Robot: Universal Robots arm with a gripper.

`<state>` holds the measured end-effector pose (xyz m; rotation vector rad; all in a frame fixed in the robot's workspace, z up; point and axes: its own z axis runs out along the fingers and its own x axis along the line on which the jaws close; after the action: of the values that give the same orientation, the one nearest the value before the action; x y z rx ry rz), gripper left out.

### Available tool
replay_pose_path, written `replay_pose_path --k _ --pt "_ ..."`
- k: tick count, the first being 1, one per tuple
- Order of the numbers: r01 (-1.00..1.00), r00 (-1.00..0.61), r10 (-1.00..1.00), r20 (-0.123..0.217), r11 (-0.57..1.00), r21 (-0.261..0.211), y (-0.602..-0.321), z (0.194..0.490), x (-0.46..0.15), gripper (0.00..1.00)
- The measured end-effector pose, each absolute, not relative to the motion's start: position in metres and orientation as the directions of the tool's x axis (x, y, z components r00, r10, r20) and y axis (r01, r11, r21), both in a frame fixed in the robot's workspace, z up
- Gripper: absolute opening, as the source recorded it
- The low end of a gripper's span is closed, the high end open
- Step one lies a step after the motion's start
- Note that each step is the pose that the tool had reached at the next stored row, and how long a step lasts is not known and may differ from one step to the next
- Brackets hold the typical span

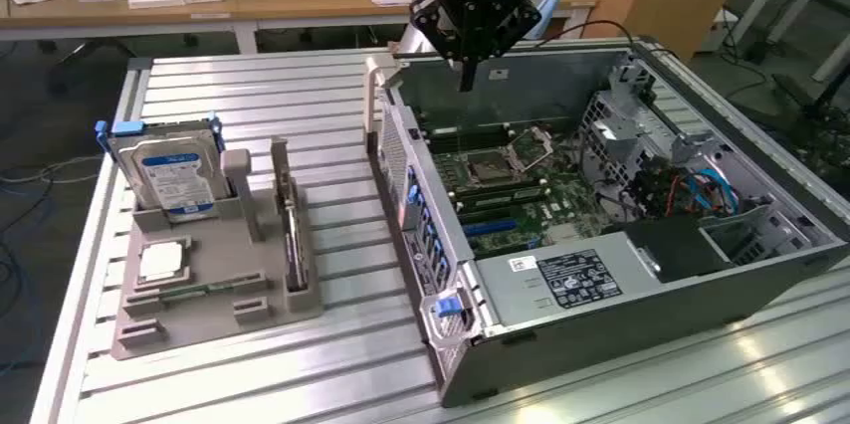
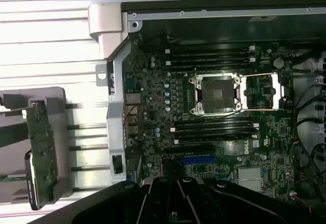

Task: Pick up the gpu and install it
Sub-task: 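Reach for the gpu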

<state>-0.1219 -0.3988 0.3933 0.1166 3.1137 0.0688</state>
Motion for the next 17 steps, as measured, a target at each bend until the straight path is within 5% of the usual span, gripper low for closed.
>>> replay_pose_path --k 17 --pt "0.074 -0.997 0.075 -0.023 0.996 0.045 -0.399 0.393 -0.137 0.11"
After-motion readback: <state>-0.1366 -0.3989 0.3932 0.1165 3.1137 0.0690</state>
